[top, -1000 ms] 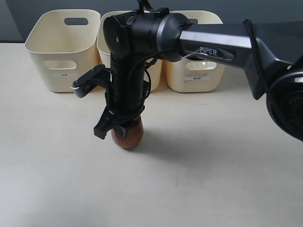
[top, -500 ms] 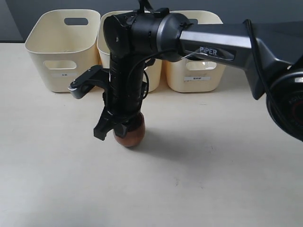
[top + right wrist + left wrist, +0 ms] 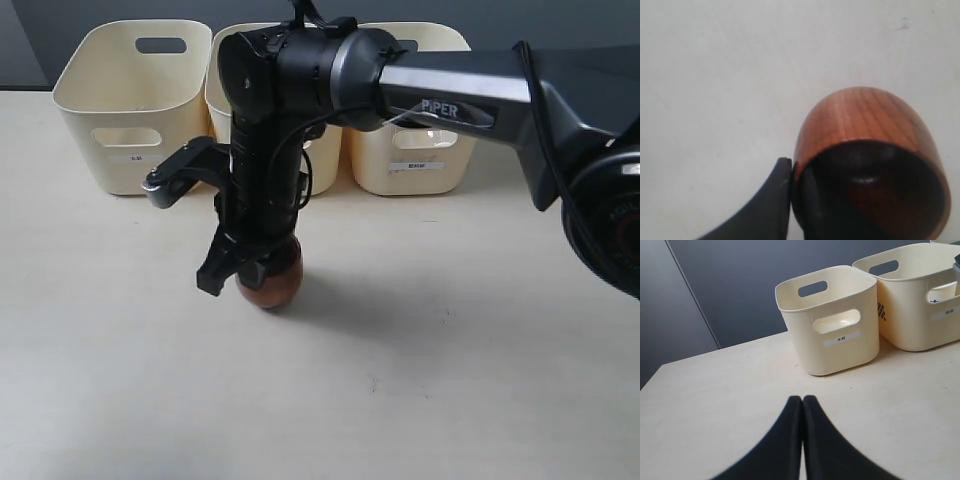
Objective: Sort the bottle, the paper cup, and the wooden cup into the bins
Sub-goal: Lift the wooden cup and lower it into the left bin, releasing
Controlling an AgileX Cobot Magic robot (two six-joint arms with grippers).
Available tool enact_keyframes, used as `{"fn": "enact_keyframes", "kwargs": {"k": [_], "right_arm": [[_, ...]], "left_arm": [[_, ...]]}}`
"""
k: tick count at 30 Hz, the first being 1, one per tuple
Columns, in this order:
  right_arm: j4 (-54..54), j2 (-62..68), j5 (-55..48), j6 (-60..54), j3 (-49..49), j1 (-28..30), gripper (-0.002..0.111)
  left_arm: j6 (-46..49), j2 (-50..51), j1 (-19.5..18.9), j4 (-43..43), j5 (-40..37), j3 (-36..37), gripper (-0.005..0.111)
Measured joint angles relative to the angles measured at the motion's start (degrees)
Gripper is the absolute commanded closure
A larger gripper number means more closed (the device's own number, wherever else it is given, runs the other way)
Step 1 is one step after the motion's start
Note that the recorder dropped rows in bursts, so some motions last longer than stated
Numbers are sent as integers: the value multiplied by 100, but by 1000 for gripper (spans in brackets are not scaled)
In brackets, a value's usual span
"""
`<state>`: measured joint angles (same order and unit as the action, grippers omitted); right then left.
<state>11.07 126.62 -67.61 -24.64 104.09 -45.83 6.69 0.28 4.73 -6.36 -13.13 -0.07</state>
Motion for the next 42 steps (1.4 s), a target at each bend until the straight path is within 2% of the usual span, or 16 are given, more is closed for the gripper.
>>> {"fn": "enact_keyframes", "kwargs": {"k": [12, 25, 31, 38, 42], "right_arm": [[0, 0, 661, -132, 74, 0, 109], [-182, -443, 1840, -87, 1676, -184, 109], [-740, -443, 2703, 352, 1930, -139, 109], [-895, 217, 3301, 483, 2094, 230, 109], [-680, 1064, 3193, 367, 3182, 412, 109]], "left_arm": [[0, 0, 0, 0, 0, 0, 107], [0, 0, 0, 0, 0, 0, 107], [0, 0, 0, -10, 0, 0, 107], [0, 0, 0, -10, 0, 0, 107], [0, 0, 0, -10, 0, 0, 107]]}}
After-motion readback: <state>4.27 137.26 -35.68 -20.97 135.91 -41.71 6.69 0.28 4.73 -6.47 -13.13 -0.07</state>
